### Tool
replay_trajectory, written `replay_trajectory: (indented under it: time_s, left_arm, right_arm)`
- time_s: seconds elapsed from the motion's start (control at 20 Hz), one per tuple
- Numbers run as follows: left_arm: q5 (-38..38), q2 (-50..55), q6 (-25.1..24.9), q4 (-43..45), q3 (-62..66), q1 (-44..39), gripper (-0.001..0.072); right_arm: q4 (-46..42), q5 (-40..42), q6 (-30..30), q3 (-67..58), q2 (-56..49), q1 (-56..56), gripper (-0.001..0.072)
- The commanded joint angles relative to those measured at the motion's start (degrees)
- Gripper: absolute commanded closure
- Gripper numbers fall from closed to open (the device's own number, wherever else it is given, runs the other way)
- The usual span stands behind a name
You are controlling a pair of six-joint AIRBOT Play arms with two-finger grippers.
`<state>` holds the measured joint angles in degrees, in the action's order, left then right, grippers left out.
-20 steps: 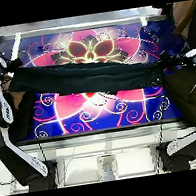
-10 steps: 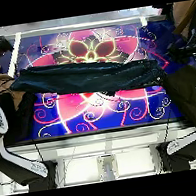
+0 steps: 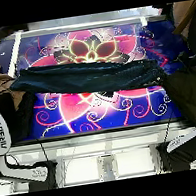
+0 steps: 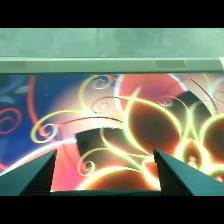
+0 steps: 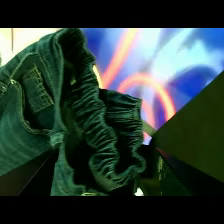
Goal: Fold the clothes and pants, and hang the long-sleeved shirts on hangers.
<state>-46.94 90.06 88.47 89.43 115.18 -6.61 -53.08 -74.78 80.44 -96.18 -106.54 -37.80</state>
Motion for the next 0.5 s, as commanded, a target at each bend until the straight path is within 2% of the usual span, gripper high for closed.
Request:
replay_trajectory:
  time_s: [0.0, 0.2, 0.45]
  left_arm:
    - [-1.8, -0.2, -2.0, 0.2, 0.0, -6.5, -0.0005]
    - [-2.1, 0.6, -1.9, 0.1, 0.0, -8.7, -0.0005]
    - [-6.4, 1.7, -1.9, 0.1, -0.1, -8.6, -0.0005]
  right_arm:
    - [7.8, -0.6, -5.6, -0.2, -5.1, -0.9, 0.0016]
    - [15.0, -0.6, -10.3, -0.2, -10.5, 1.2, 0.0016]
    - [14.5, -1.5, -11.2, -1.5, -13.0, 4.3, 0.002]
